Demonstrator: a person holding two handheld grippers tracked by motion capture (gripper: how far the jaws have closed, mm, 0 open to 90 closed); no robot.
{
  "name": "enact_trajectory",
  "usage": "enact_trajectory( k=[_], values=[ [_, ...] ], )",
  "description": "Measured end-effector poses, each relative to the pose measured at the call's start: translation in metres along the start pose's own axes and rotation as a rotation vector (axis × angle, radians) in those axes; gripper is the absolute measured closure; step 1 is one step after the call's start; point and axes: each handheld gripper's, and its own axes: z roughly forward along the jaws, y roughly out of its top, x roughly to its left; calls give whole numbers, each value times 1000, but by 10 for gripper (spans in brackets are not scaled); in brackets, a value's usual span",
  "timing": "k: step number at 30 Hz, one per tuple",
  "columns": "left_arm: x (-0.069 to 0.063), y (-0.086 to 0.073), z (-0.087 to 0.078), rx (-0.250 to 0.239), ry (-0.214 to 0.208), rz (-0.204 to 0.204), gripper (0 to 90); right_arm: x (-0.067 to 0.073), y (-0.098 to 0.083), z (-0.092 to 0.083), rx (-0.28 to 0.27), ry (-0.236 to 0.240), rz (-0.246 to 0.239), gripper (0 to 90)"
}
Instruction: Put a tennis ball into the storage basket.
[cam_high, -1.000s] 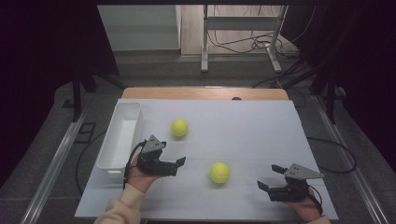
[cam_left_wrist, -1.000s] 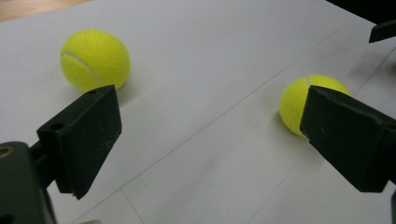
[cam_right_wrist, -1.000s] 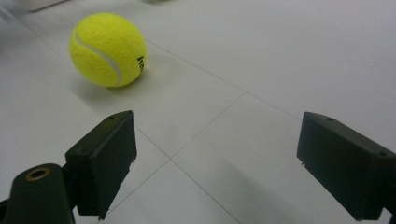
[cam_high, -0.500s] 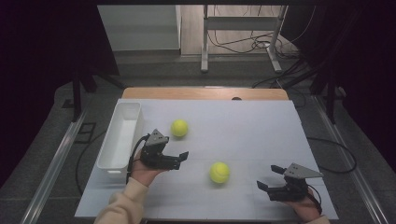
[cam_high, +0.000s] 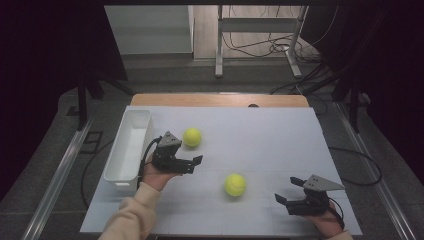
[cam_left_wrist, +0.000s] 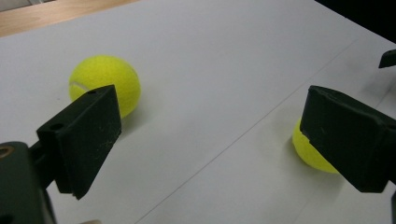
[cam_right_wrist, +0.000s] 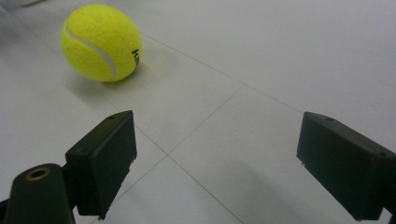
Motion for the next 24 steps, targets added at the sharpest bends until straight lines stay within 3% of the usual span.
enact_trajectory(
  k=[11,24],
  values=[
    [-3,12,5,10,2,30,61,0,0,0,7,-8,4,125],
    [12,23,16,30,22,0,61,0,-1,1,10,-9,-1,126]
  ],
)
